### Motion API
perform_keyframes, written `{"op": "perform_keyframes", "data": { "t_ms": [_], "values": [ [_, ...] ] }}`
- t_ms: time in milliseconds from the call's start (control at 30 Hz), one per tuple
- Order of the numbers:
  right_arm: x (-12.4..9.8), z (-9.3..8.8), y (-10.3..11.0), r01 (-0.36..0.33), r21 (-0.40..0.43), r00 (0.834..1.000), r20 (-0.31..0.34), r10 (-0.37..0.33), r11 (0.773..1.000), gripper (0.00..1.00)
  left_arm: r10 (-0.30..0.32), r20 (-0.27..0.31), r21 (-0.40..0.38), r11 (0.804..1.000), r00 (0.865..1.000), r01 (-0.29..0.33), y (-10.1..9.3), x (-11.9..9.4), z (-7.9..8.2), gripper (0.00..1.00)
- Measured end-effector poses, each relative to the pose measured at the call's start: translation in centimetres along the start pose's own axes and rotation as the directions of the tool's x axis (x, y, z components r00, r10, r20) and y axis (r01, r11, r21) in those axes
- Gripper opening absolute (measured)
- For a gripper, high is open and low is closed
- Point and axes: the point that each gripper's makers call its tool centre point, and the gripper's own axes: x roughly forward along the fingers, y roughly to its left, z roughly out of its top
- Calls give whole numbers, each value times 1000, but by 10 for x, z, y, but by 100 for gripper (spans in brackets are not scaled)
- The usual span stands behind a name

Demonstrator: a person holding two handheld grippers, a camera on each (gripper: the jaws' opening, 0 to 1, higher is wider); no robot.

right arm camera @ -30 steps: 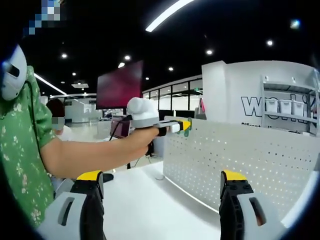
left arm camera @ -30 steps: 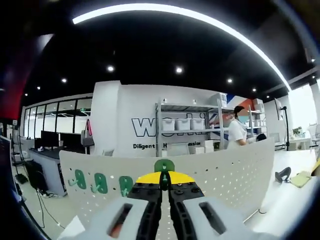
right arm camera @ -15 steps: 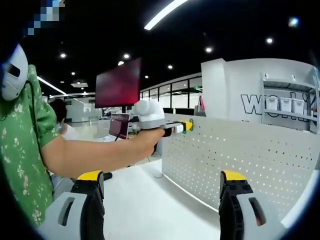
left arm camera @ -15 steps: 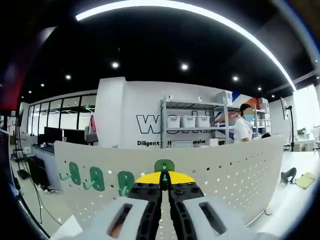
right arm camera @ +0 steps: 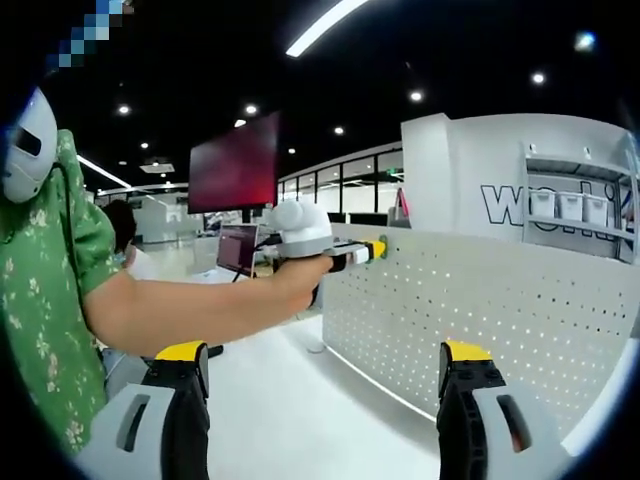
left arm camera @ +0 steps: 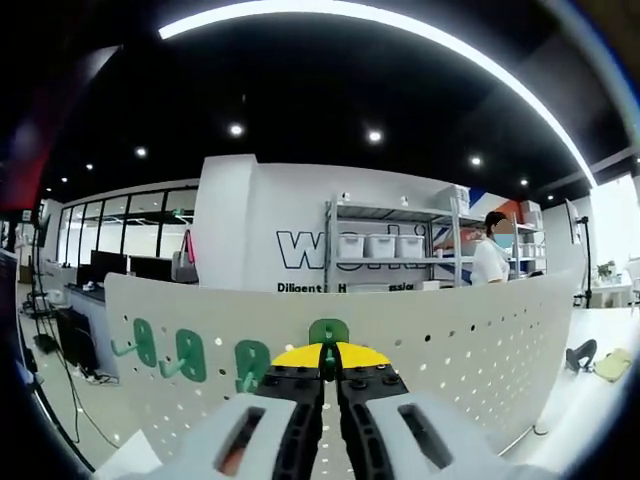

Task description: Insert the hook assembly into the mounting plate slot until the hook locks in place.

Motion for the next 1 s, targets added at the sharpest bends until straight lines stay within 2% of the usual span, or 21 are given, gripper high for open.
{"op": "perform_keyframes", "data": {
  "t_ms": [1000],
  "values": [
    [1, 0, -2, 0, -11, 1000, -6, 0, 1000, 97, 3, 14, 17, 1000, 1000, -3, 0, 3, -10, 3]
  ]
}}
